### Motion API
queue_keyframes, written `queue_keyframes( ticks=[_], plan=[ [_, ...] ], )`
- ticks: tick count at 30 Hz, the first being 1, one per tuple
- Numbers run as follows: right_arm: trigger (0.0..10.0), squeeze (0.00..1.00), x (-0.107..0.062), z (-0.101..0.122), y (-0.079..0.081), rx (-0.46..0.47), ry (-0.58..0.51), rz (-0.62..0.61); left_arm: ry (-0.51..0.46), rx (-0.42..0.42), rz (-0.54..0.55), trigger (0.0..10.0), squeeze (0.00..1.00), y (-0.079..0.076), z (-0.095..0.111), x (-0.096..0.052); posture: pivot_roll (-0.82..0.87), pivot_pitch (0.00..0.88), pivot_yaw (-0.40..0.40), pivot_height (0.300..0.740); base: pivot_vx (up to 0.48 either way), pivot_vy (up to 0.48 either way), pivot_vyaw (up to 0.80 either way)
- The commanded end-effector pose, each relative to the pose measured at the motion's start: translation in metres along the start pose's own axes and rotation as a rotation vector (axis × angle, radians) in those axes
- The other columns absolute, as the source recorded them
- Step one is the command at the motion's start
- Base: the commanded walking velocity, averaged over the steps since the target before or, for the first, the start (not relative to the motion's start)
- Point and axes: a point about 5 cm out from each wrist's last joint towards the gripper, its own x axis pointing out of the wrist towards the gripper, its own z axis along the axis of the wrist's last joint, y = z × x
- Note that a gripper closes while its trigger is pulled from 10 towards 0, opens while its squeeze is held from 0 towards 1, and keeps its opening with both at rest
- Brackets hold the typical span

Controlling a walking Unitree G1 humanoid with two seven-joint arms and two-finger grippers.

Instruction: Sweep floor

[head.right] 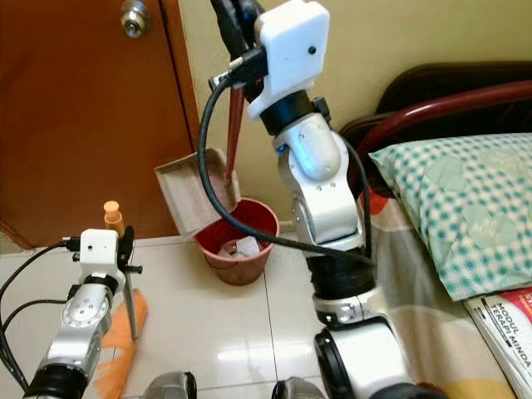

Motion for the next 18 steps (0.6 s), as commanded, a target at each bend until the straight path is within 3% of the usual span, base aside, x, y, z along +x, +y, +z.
queue_keyframes(
  ticks=[1, 4, 8, 12, 13, 18],
  plan=[
    [10.0, 0.00, 0.007, 0.021, -0.003, 0.017, -0.093, -0.026, -0.008, -0.027, -0.016, 10.0, 0.00, -0.005, 0.001, 0.001, -0.03, 0.025, -0.018, 0.740, 0.000, 0.000, 0.00],
    [10.0, 0.00, 0.007, 0.018, -0.002, 0.069, -0.080, -0.053, -0.010, -0.024, -0.019, 10.0, 0.00, -0.005, 0.002, 0.002, -0.03, 0.025, -0.017, 0.740, 0.000, 0.000, 0.00],
    [10.0, 0.00, 0.002, 0.000, 0.003, 0.243, 0.019, -0.099, -0.014, -0.022, -0.024, 10.0, 0.00, -0.005, 0.003, 0.002, -0.02, 0.028, -0.016, 0.740, 0.000, 0.000, 0.00],
    [10.0, 0.00, -0.028, -0.042, 0.010, 0.423, 0.201, -0.166, -0.019, -0.036, -0.020, 10.0, 0.00, -0.001, 0.002, -0.001, -0.02, 0.034, -0.017, 0.740, 0.000, 0.000, 0.00],
    [10.0, 0.00, -0.028, -0.042, 0.010, 0.423, 0.201, -0.166, -0.019, -0.036, -0.020, 10.0, 0.00, -0.001, 0.002, -0.001, -0.02, 0.034, -0.017, 0.740, 0.000, 0.000, 0.00],
    [10.0, 0.00, -0.062, -0.070, 0.015, 0.447, 0.334, -0.225, -0.002, -0.024, -0.006, 10.0, 0.00, 0.003, -0.004, -0.007, 0.00, 0.047, -0.017, 0.740, 0.000, 0.000, 0.00]
  ],
)
